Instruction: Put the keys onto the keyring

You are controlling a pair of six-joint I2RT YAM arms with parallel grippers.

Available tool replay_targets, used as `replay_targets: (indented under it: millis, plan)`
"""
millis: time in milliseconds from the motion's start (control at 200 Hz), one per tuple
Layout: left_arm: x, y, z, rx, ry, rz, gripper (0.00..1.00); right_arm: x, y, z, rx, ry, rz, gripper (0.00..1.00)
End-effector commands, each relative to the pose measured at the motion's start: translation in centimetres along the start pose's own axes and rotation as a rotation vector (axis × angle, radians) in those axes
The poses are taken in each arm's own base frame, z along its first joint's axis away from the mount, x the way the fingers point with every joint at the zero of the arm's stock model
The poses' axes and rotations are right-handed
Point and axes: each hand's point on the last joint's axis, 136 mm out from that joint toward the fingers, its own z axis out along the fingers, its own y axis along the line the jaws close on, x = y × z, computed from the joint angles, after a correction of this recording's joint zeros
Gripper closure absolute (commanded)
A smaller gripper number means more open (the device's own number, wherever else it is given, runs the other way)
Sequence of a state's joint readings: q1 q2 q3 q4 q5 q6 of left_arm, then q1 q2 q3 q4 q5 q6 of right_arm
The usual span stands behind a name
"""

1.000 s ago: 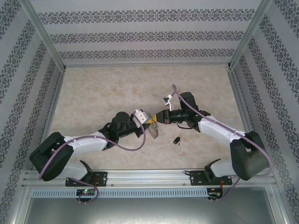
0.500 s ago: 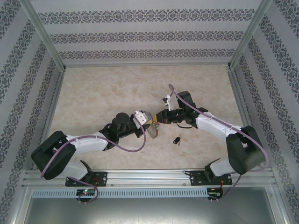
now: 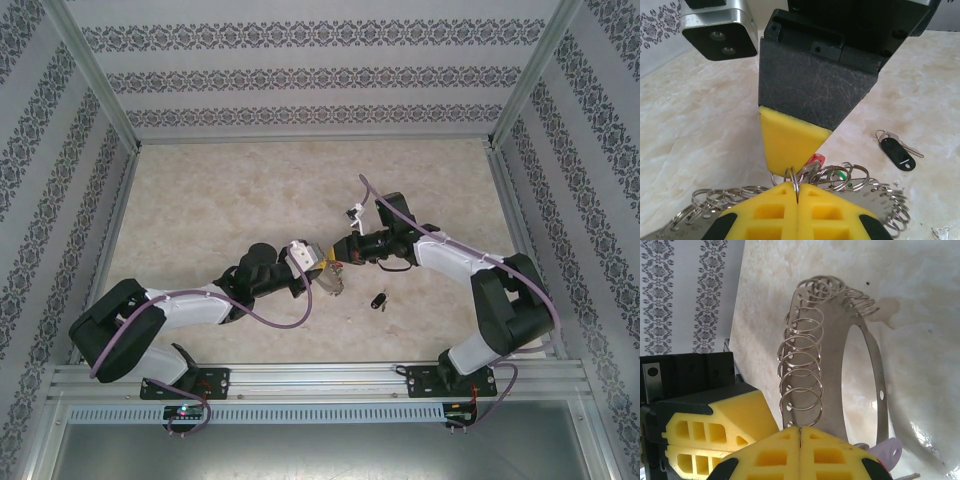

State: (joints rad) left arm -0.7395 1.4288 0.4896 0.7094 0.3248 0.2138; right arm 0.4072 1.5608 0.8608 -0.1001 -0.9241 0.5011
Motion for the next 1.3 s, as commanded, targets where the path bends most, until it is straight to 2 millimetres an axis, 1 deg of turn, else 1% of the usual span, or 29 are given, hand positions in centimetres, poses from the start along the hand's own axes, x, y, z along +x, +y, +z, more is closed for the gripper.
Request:
replay_targets:
  millis: [0,75,160,195,255,335,405,475,615,684,769,849,869,894,934,964,999,1039,1089,1159,1294]
  plan:
    - [-3.8,-1.1,-0.4,0.049,-0.172,0.061,1.00,-0.9,0.0,-0.1,-0.012,-0.006,-0.002,1.00]
    - [-3.9,-1.4,-0.3,0.065,-0.183,0.069,1.00,-1.1,0.8,-0.3,-0.072,0.002,-0.017,1.00]
    - [-4.2,-1.9,-0.2,0.102,-0.195,0.076,1.00,-1.3,1.1,-0.4,-0.113,0.018,-0.022,1.00]
    - [-4.2,-2.1,-0.1,0.117,-0.192,0.078,1.00,-1.4,1.6,-0.6,-0.135,0.025,-0.039,1.00]
    - [-4.0,-2.7,0.0,0.154,-0.181,0.088,1.00,-1.6,2.7,-1.0,-0.161,0.021,-0.077,1.00]
    - [-3.8,-2.9,0.0,0.161,-0.170,0.090,1.00,-2.1,3.3,-1.9,-0.158,-0.001,-0.110,1.00]
    - [-3.2,-2.4,0.1,0.134,-0.136,0.082,1.00,-2.3,3.6,-2.6,-0.166,-0.017,-0.118,1.00]
    - [-2.7,-1.7,0.2,0.097,-0.105,0.072,1.00,-2.0,3.8,-3.0,-0.150,-0.024,-0.141,1.00]
    - [-1.2,-0.1,0.5,0.019,0.002,0.040,1.00,-0.7,4.8,-3.3,-0.158,-0.013,-0.182,1.00]
    - [-1.2,0.5,0.5,-0.017,0.013,0.029,1.00,-0.1,5.1,-3.4,-0.137,-0.011,-0.213,1.00]
    - [-1.0,0.7,0.7,-0.018,0.044,0.021,1.00,0.3,5.6,-3.6,-0.128,-0.014,-0.230,1.00]
    - [-1.0,0.5,0.9,0.004,0.064,0.024,1.00,0.4,5.4,-3.5,-0.096,-0.022,-0.238,1.00]
    - [-1.0,0.4,0.9,0.009,0.065,0.025,1.00,0.4,5.3,-3.6,-0.086,-0.025,-0.239,1.00]
    - [-1.1,0.2,0.9,0.020,0.063,0.030,0.96,0.3,5.1,-3.6,-0.070,-0.030,-0.236,1.00]
    - [-1.2,0.0,0.8,0.035,0.061,0.032,0.82,0.1,4.4,-3.5,-0.031,-0.043,-0.219,1.00]
    - [-1.3,-0.1,0.8,0.040,0.060,0.031,0.75,-0.1,3.8,-3.5,0.002,-0.050,-0.203,1.00]
    - [-1.5,-0.3,0.6,0.052,0.056,0.029,0.74,-0.2,3.1,-3.5,0.034,-0.059,-0.190,1.00]
    - [-1.8,-0.5,0.3,0.060,0.046,0.026,0.69,-0.4,2.1,-3.5,0.083,-0.073,-0.161,1.00]
    - [-2.0,-0.7,0.0,0.070,0.039,0.020,0.63,-0.4,0.9,-3.4,0.134,-0.082,-0.130,1.00]
    - [-2.4,-0.9,-0.6,0.077,0.031,0.012,0.57,-0.2,-0.6,-3.4,0.187,-0.089,-0.091,1.00]
    - [-2.6,-0.5,-1.6,0.047,0.020,-0.007,0.55,0.8,-3.8,-3.6,0.310,-0.094,-0.013,1.00]
